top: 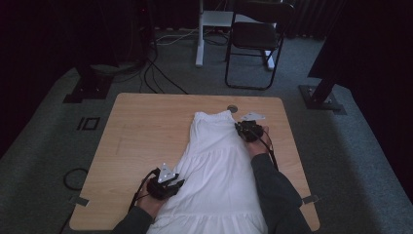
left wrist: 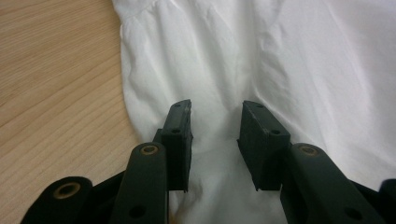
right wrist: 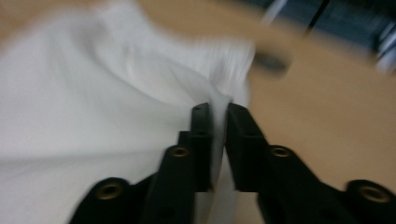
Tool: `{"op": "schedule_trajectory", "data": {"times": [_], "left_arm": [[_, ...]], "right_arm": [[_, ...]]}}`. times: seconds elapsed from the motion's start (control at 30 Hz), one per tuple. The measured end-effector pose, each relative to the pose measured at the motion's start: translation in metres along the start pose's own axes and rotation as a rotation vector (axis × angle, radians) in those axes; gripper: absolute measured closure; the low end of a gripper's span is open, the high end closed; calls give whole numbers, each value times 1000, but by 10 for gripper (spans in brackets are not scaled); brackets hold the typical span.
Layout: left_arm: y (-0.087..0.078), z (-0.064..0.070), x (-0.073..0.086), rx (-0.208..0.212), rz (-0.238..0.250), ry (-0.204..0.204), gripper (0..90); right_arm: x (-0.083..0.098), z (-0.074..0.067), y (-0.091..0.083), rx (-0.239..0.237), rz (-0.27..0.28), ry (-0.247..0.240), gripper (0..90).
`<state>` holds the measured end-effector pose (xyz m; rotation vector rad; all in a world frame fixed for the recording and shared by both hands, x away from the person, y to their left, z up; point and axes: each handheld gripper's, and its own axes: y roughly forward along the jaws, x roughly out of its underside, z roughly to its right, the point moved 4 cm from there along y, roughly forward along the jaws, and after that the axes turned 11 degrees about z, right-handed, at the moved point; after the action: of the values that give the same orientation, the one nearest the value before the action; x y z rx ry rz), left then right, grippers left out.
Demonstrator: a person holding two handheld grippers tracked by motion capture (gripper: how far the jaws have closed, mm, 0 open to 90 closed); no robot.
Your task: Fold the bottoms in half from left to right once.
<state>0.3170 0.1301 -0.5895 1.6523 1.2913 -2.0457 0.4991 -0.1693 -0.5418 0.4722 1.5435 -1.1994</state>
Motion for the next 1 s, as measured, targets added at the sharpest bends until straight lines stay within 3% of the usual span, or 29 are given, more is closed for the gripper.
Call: {"op": "schedule_trajectory", "data": {"times": [0.03, 0.1, 0.13, 0.17, 0.27, 0.3, 0.37, 0.43, 0.47, 0.5, 0.53, 0.57, 0.77, 0.87, 0.97, 1.0], "left_arm": [[0, 0, 0, 2, 1, -2, 641], [0, -1, 0, 18, -2, -16, 637], [0, -2, -2, 31, -12, -29, 600], [0, -4, -5, 18, -26, -28, 573], [-1, -8, -16, 14, -8, -27, 544], [2, -14, -33, -2, 21, -20, 544], [14, -19, -52, -8, 41, -5, 524], [35, -23, -62, -5, 13, -6, 523], [35, -23, -62, -5, 13, -6, 528], [61, -26, -59, -9, -57, 3, 528], [70, -26, -53, -10, -84, 4, 567], [73, -23, -50, -8, -70, 1, 575], [54, -12, -35, 19, -30, 1, 574], [45, -5, -28, 29, -23, 22, 573], [32, 5, -19, 48, -4, 40, 574], [31, 5, -18, 47, -5, 44, 573]], "right_arm": [[9, 1, 5, -17, -46, 28, 727], [16, 1, 8, -29, -68, 43, 705], [29, 2, 12, -37, -124, 66, 652], [34, 2, 13, -39, -142, 69, 637], [37, 3, 13, -51, -130, 81, 633], [38, 4, 12, -53, -126, 92, 633], [38, 3, 13, -47, -122, 97, 635], [38, 3, 12, -42, -120, 103, 645], [38, 3, 12, -42, -120, 103, 645], [38, 2, 12, -42, -117, 106, 658], [39, 0, 11, -42, -113, 114, 706], [40, -1, 8, -44, -118, 125, 722], [50, -12, -14, -55, -138, 131, 743], [54, -17, -23, -66, -146, 128, 742], [61, -26, -44, -115, -182, 130, 680], [60, -26, -49, -135, -163, 129, 653]]}}
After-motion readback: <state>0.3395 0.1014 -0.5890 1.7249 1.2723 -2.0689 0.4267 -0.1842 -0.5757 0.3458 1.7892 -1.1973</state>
